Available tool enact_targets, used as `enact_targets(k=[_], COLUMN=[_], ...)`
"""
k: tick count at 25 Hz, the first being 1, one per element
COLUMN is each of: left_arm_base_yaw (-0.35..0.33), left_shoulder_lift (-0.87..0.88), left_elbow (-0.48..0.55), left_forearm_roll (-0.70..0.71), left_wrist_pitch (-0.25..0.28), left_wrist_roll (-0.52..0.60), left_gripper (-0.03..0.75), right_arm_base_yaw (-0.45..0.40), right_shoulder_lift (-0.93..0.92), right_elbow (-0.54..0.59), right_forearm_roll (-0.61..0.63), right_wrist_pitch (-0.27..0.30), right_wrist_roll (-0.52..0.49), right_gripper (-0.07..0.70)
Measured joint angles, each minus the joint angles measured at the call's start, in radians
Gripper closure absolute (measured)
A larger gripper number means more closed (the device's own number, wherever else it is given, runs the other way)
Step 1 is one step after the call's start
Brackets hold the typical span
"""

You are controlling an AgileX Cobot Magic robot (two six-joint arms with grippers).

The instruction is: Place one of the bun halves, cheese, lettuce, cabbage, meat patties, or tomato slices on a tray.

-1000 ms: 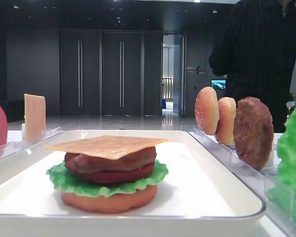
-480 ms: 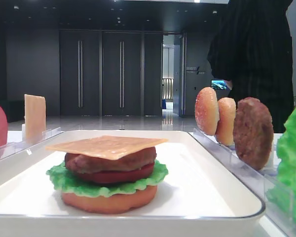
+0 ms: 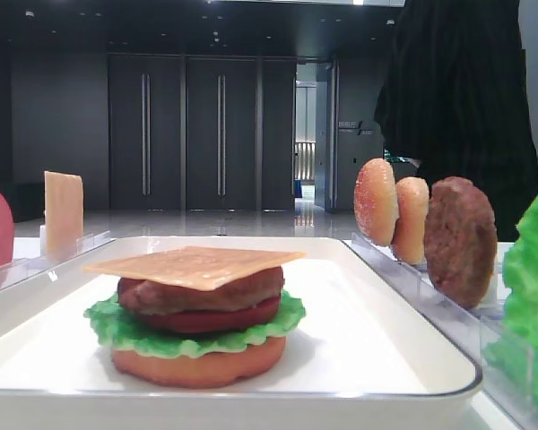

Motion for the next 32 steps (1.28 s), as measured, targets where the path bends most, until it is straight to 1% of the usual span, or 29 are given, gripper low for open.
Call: enact_targets(k=[5, 8, 11, 19, 22, 28, 32], left_arm_base_yaw=[0.0, 0.0, 0.0, 0.0, 0.0, 0.0, 0.0], left_shoulder_lift=[-0.23, -0.334, -0.399, -0.405, -0.405, -0.405, -0.405], left_elbow=[0.138, 0.184, 0.188, 0.191, 0.203, 0.234, 0.24], left_forearm_roll=[0.03, 0.04, 0.042, 0.038, 0.014, 0.003, 0.002], left_wrist_pitch=[0.009, 0.009, 0.009, 0.009, -0.024, -0.111, -0.127], left_wrist_roll=[-0.021, -0.025, -0.025, -0.033, -0.043, -0.045, -0.045], left_gripper=[0.271, 0.271, 0.271, 0.271, 0.271, 0.271, 0.271], right_arm_base_yaw=[0.0, 0.0, 0.0, 0.0, 0.0, 0.0, 0.0], right_shoulder_lift=[0.0, 0.0, 0.0, 0.0, 0.0, 0.0, 0.0], right_elbow=[0.0, 0.0, 0.0, 0.0, 0.0, 0.0, 0.0], right_forearm_roll=[0.0, 0.0, 0.0, 0.0, 0.0, 0.0, 0.0], right_wrist_pitch=[0.0, 0.0, 0.0, 0.0, 0.0, 0.0, 0.0], right_wrist_roll=[0.0, 0.0, 0.0, 0.0, 0.0, 0.0, 0.0], right_gripper=[0.231, 0.231, 0.231, 0.231, 0.231, 0.232, 0.232])
